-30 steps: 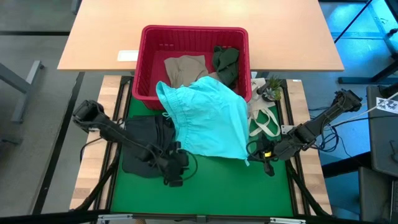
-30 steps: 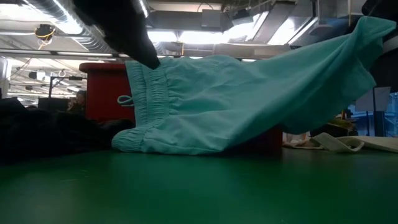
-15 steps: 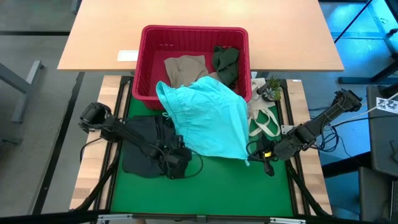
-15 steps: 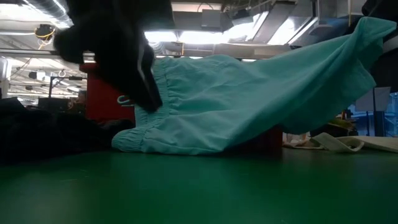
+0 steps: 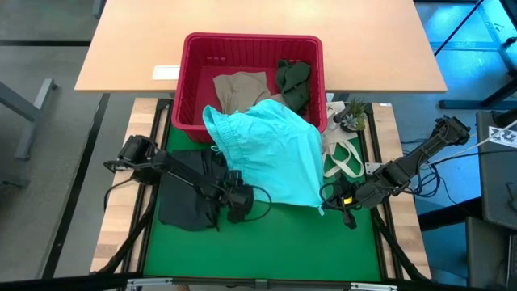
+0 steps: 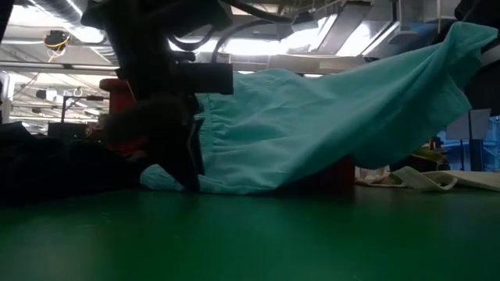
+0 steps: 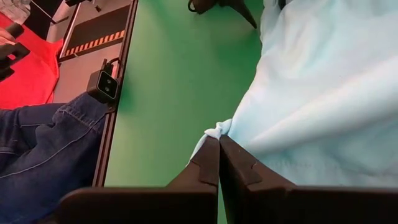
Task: Fold Laundry from Bin
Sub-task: Fold the blue shorts from the red laundry bin
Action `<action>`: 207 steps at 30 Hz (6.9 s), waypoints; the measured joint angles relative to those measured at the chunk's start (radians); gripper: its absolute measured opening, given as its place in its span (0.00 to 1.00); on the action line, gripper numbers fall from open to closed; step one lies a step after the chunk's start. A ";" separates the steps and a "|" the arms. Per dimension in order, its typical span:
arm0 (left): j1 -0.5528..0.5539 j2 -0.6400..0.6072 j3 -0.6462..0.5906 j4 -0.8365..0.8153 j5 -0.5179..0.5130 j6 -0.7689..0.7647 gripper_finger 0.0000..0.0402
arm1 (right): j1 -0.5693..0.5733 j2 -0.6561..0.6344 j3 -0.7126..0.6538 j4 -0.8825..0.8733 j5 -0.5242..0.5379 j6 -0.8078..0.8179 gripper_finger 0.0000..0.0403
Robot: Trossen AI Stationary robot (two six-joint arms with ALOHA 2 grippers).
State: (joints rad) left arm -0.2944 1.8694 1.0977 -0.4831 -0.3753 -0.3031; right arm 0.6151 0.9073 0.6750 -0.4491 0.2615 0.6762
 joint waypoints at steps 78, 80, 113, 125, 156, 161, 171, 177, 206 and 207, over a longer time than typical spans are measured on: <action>-0.328 -0.022 -0.001 0.311 0.583 -0.429 0.30 | 0.145 0.256 0.001 0.254 -0.307 0.497 0.37; -0.317 -0.022 -0.001 0.317 0.583 -0.430 0.34 | 0.144 0.256 0.000 0.256 -0.256 0.497 0.41; 0.083 -0.038 -0.001 0.323 0.333 -0.132 0.32 | -0.529 0.419 0.000 0.087 0.033 -0.154 0.47; 0.116 -0.038 -0.001 0.313 0.332 -0.104 0.32 | -0.598 0.513 0.000 0.160 0.007 -0.311 0.36; 0.167 -0.039 0.001 -0.202 -0.031 -0.252 0.32 | -0.779 0.513 0.000 0.010 0.271 -0.235 0.01; 0.175 -0.040 0.001 -0.234 -0.031 -0.249 0.32 | -0.788 0.513 0.001 0.013 0.271 -0.235 0.04; 0.143 -0.040 0.001 -0.163 -0.016 -0.237 0.32 | -0.786 0.513 0.001 0.011 0.166 -0.235 0.20; 0.137 -0.040 0.001 -0.161 -0.015 -0.237 0.32 | -0.786 0.513 0.012 -0.017 0.164 -0.236 0.36; 0.137 -0.040 0.000 -0.159 -0.012 -0.243 0.32 | -0.785 0.509 0.073 -0.111 -0.092 -0.209 0.39; 0.137 -0.040 0.000 -0.159 -0.012 -0.243 0.32 | -0.785 0.509 0.063 -0.087 -0.088 -0.209 0.39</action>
State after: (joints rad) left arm -0.1577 1.8297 1.0977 -0.6420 -0.3878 -0.5459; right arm -0.1699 1.4162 0.7379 -0.5359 0.1732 0.4670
